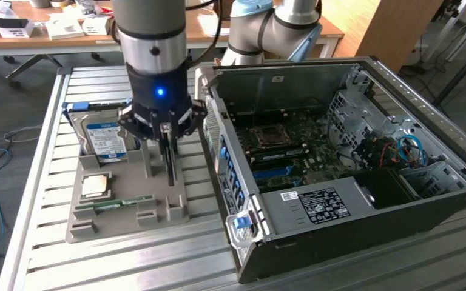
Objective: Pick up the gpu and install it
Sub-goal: 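Pick up the gpu and move the gpu toward the slot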
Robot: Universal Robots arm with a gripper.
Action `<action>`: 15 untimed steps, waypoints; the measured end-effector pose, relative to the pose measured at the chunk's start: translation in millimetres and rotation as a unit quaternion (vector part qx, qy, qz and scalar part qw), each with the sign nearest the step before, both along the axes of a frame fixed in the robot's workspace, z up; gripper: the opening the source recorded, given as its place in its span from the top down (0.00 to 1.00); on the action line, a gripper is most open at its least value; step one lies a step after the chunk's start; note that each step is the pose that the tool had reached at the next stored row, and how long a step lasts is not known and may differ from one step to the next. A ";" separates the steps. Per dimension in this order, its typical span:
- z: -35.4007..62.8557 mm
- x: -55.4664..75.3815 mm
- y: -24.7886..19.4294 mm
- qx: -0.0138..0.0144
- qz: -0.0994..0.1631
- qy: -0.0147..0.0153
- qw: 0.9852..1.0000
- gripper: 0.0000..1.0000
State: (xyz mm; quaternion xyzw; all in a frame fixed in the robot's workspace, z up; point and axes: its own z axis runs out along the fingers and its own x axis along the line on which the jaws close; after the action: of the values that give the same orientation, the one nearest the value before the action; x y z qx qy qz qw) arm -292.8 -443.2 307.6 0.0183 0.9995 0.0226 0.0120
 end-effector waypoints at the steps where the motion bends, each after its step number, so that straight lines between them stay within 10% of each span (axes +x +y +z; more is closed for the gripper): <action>1: 4.2 0.0 0.0 0.000 0.000 0.000 1.000 0.74; 15: 61.9 0.0 0.0 0.000 0.000 0.000 1.000 0.74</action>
State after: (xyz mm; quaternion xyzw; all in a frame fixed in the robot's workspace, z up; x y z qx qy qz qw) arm -292.9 -443.2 369.5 0.0183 0.9995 0.0226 0.0120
